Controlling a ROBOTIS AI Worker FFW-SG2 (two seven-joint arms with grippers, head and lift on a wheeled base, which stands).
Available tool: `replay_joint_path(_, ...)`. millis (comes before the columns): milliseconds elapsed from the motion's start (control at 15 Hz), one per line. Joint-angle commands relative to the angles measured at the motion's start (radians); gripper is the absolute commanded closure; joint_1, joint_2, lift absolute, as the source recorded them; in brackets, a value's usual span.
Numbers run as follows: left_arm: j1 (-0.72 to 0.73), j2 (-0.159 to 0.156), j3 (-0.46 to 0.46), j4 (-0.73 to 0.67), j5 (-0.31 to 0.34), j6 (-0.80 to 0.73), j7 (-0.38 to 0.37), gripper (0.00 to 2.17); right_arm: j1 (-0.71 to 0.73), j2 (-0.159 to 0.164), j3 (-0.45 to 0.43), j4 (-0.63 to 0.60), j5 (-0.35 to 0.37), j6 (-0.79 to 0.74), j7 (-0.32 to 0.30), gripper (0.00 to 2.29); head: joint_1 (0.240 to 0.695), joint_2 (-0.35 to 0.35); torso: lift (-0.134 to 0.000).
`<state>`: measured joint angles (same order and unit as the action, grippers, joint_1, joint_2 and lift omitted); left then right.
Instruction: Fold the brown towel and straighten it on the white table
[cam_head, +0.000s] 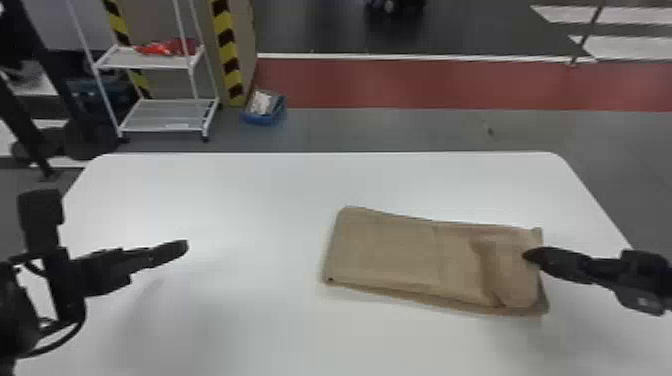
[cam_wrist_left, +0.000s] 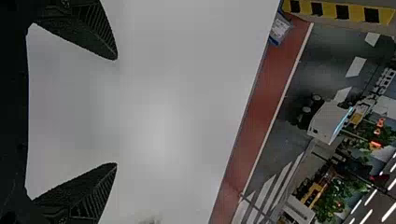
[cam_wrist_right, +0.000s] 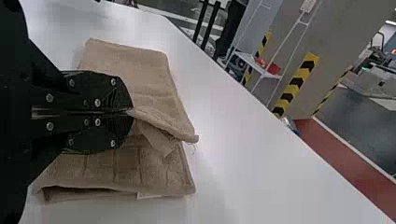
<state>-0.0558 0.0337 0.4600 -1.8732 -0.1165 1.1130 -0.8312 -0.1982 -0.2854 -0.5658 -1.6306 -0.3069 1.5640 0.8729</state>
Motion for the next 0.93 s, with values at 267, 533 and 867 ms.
replay_joint_path(267,0.011,0.000,0.002,0.000,0.000,0.000,0.001,0.07,0.011,0.000,-0.011,0.011,0.071,0.008,0.029,0.05,0.695,-0.022,-0.124)
replay_joint_path(533,0.011,0.005,0.002,0.005,0.000,-0.003,0.003,0.07,0.026,-0.015,-0.042,0.009,0.095,0.008,0.057,0.08,0.695,-0.034,-0.124)
replay_joint_path(867,0.011,0.008,0.002,0.009,0.000,-0.009,0.003,0.07,0.019,-0.014,0.014,0.012,0.149,0.008,0.054,0.16,0.695,-0.056,-0.124)
